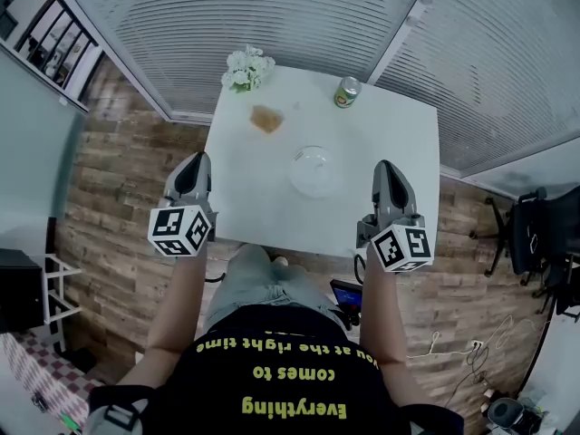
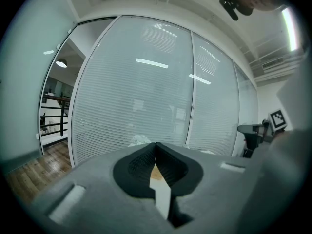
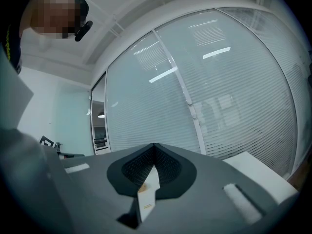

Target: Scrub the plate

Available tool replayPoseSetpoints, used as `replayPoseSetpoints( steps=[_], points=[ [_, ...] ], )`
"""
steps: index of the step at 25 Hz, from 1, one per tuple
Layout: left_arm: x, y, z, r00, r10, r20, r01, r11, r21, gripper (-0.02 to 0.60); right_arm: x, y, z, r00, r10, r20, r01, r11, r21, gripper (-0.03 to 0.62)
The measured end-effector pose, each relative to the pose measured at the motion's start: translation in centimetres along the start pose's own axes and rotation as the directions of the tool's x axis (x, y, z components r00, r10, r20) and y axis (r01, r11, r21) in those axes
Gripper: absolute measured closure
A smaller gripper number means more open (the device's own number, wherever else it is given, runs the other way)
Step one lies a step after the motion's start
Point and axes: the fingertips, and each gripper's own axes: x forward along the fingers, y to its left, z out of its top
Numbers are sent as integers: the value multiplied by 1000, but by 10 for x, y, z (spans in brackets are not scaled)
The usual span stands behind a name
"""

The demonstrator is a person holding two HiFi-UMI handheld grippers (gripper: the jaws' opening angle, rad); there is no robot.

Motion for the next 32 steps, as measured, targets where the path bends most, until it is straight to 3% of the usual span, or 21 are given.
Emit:
replayPoseSetpoints(
  steps=[14,32],
  points=[
    [71,-1,23,990,-143,-8,143,988,53,580,17,-11,1,993,-116,14,116,993,0,588],
    [134,16,24,959,-281,-27,282,959,25,580,34,-11,17,953,-288,94,294,954,-62,588]
  ],
)
